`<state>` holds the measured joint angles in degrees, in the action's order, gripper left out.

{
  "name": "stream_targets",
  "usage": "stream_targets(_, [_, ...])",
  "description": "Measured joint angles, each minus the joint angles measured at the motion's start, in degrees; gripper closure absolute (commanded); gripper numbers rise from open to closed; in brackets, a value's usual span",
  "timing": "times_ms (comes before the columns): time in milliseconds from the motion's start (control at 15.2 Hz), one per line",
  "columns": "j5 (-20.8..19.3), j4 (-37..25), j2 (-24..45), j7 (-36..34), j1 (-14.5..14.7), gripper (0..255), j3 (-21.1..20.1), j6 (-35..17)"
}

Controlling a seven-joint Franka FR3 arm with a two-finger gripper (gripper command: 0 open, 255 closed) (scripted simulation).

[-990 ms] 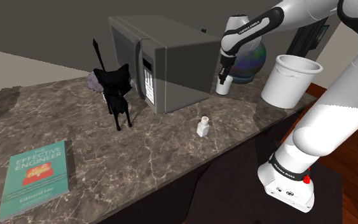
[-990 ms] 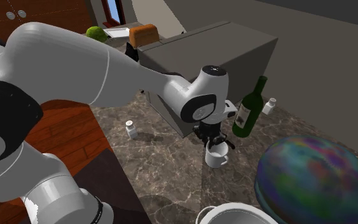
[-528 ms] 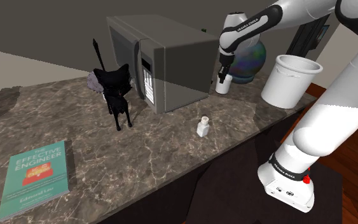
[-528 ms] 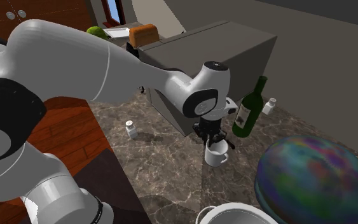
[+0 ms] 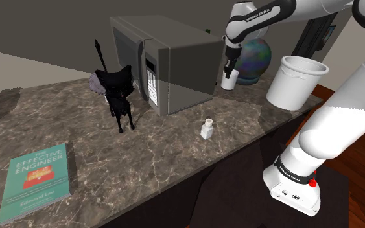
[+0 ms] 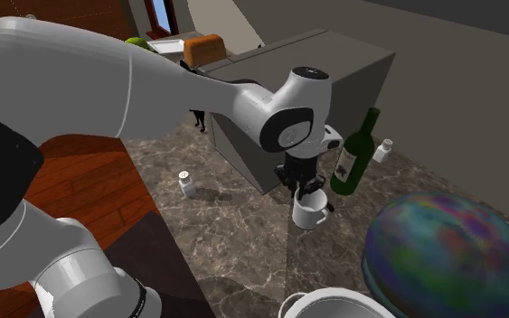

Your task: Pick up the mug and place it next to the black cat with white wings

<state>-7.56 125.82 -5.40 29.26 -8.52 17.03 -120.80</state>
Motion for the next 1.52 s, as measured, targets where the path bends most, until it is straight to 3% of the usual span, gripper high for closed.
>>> stream_targets(1518, [-0.13,-13.90,-3.84,0.79,0.37,255,-0.84,17.63])
